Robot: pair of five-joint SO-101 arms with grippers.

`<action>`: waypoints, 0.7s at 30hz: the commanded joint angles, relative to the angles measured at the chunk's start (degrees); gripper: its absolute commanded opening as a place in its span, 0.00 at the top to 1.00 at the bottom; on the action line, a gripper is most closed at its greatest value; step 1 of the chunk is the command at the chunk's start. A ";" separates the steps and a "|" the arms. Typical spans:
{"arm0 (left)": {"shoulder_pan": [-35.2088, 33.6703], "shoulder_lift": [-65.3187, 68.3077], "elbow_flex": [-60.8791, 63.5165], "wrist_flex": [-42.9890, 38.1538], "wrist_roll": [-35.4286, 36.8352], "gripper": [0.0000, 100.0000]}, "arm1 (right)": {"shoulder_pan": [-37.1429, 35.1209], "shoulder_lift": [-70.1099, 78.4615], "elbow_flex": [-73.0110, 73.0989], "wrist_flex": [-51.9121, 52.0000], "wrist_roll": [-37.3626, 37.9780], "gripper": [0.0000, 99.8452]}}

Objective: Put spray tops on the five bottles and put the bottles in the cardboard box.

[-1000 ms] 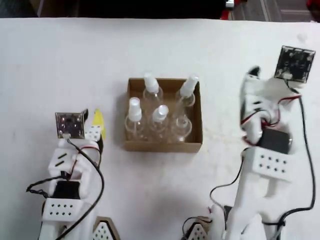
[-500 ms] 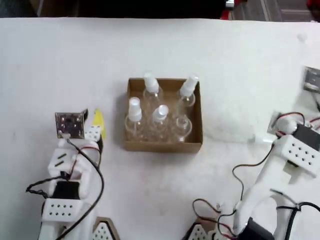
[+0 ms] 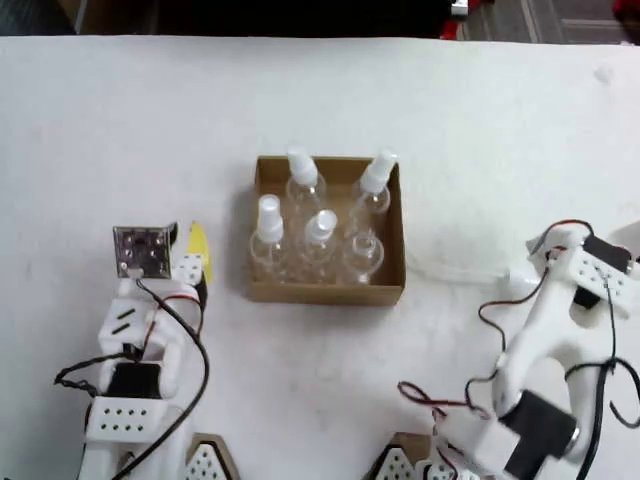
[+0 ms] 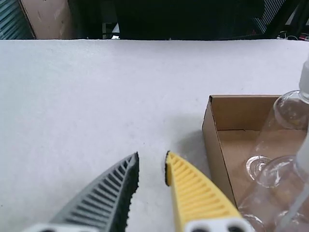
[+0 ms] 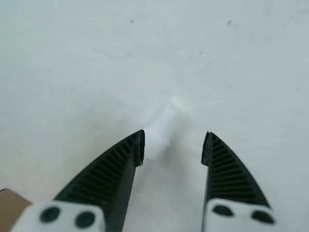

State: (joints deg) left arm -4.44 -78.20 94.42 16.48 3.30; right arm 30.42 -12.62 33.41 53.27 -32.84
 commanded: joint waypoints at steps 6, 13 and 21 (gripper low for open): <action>0.22 -0.13 -0.53 -1.14 -0.62 0.91 | -1.98 10.51 -2.64 -8.22 -6.68 0.83; 0.22 -0.13 -0.62 -1.23 -0.62 0.91 | -1.98 13.32 -2.55 -12.09 -6.68 0.83; 0.22 -0.13 -0.62 -1.23 -0.62 0.91 | -3.47 17.01 -2.64 -14.73 -6.51 0.83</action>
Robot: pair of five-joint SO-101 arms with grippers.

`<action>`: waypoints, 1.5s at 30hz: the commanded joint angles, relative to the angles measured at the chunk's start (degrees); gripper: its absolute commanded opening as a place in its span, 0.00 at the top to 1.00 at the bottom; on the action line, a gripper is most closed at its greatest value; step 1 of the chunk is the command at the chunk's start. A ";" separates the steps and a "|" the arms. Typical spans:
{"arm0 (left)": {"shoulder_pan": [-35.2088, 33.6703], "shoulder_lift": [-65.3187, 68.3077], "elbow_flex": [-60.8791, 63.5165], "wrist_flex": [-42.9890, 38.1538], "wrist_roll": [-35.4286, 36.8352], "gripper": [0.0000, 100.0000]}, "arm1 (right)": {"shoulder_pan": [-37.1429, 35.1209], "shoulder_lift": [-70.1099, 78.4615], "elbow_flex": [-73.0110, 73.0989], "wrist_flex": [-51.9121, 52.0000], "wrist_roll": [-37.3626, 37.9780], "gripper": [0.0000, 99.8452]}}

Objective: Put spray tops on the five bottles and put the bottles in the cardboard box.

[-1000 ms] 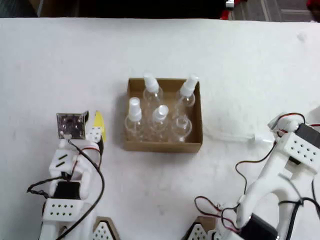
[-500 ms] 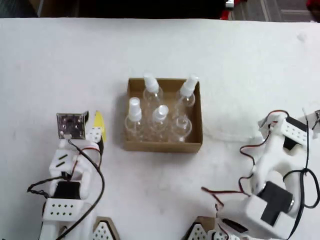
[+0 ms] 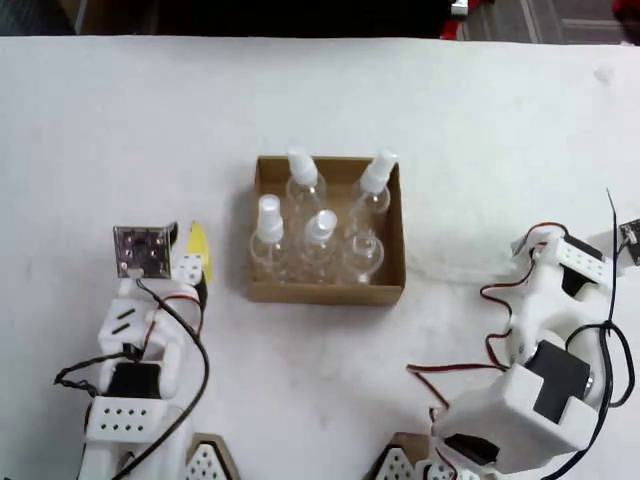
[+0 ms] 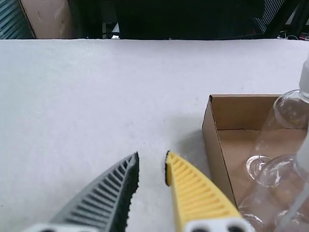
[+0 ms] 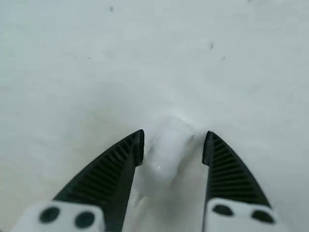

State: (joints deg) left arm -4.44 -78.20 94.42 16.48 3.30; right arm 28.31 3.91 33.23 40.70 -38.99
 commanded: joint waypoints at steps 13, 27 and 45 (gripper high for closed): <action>-1.36 -0.13 -0.79 -1.58 -0.18 0.91 | 1.27 -5.05 -4.04 -0.48 7.12 0.98; -4.44 -0.13 -2.64 -1.14 0.44 0.91 | -1.89 -49.01 -5.54 -0.40 18.99 0.98; -4.44 -0.13 -3.34 -1.05 5.27 0.91 | -47.34 -66.07 -10.55 1.98 53.63 0.98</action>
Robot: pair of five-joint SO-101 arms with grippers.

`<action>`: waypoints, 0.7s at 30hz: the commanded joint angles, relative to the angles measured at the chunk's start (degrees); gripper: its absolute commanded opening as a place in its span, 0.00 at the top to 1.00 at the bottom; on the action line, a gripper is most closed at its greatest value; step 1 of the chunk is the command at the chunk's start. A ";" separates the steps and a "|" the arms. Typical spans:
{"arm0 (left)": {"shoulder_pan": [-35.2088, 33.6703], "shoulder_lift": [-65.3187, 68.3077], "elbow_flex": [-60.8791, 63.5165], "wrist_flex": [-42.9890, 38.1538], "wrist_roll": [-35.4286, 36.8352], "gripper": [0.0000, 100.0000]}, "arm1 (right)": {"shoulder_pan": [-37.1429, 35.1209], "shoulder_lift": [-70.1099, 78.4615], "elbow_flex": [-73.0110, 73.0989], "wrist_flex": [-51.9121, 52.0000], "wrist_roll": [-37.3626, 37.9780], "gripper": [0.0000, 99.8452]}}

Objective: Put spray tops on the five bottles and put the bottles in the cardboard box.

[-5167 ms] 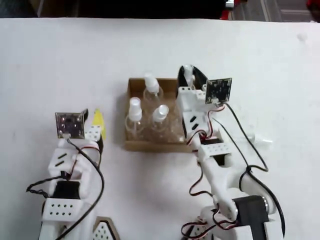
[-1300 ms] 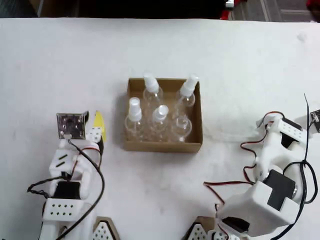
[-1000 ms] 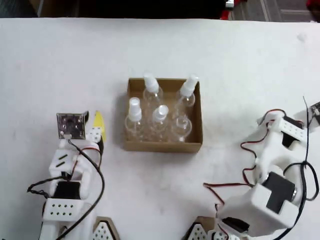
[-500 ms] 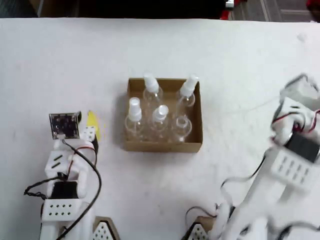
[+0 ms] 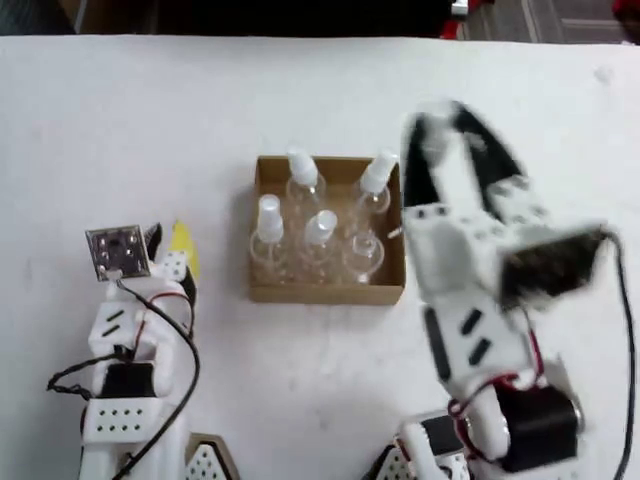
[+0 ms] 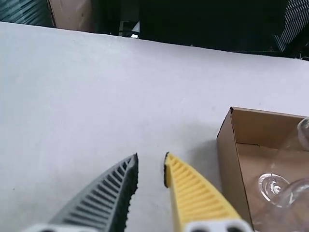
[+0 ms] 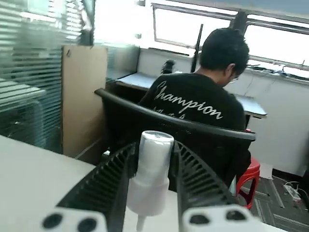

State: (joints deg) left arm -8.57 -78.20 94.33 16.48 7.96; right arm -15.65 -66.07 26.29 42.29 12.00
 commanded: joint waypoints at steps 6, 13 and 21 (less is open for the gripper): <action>-0.31 -0.13 -3.25 -1.05 0.62 0.91 | -6.11 11.91 -6.33 0.48 11.34 0.98; -0.22 -0.13 -3.25 -1.05 0.53 0.91 | -10.51 16.66 -6.24 2.07 12.75 0.98; -0.22 -0.13 -3.16 -1.05 0.53 0.91 | -10.86 16.66 -0.26 -1.01 12.66 0.98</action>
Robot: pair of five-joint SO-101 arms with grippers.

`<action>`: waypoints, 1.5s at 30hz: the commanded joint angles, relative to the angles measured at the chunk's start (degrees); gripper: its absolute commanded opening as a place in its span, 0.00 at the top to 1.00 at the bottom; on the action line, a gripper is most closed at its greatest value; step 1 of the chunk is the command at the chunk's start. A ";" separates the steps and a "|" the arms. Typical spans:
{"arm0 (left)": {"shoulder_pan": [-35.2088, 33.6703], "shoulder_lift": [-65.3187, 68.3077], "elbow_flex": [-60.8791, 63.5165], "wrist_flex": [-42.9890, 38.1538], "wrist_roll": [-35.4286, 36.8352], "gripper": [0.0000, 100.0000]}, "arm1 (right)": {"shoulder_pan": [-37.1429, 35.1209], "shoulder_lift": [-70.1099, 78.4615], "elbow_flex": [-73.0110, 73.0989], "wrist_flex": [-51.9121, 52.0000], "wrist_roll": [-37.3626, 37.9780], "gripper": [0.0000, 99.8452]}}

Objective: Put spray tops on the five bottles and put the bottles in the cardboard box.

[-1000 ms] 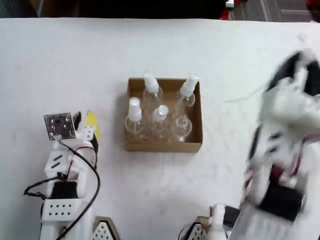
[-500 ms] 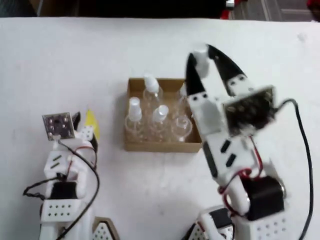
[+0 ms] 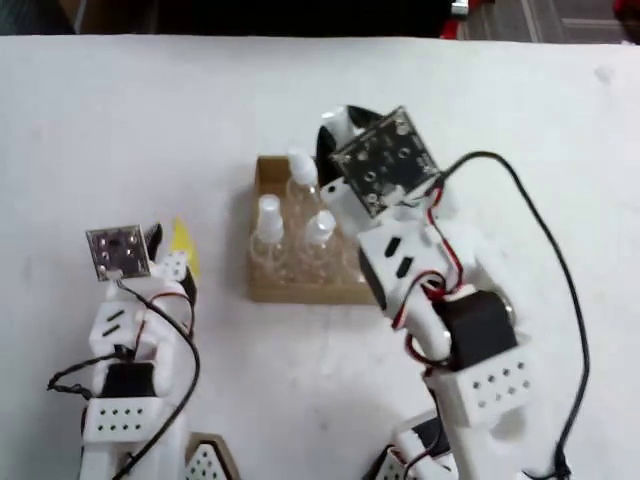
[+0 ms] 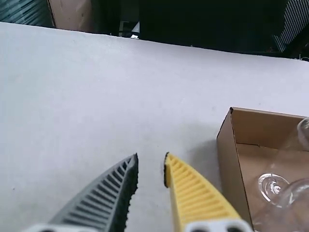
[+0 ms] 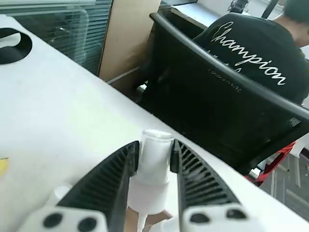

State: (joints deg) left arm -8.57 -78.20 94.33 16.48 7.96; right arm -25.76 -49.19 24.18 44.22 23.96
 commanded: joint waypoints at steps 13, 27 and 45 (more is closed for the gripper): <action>-0.22 -0.13 -3.16 -1.05 0.53 0.91 | -2.24 -2.15 3.08 -7.96 0.70 0.98; -0.22 -0.13 -3.16 -1.05 0.53 0.91 | -2.24 -0.31 6.68 -8.57 0.97 0.98; 0.40 -0.13 -3.16 -1.05 0.44 0.91 | 0.22 -0.13 12.57 -14.46 0.62 0.98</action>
State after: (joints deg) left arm -8.57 -78.20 94.33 16.48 7.96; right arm -25.58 -47.87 35.16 30.95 24.13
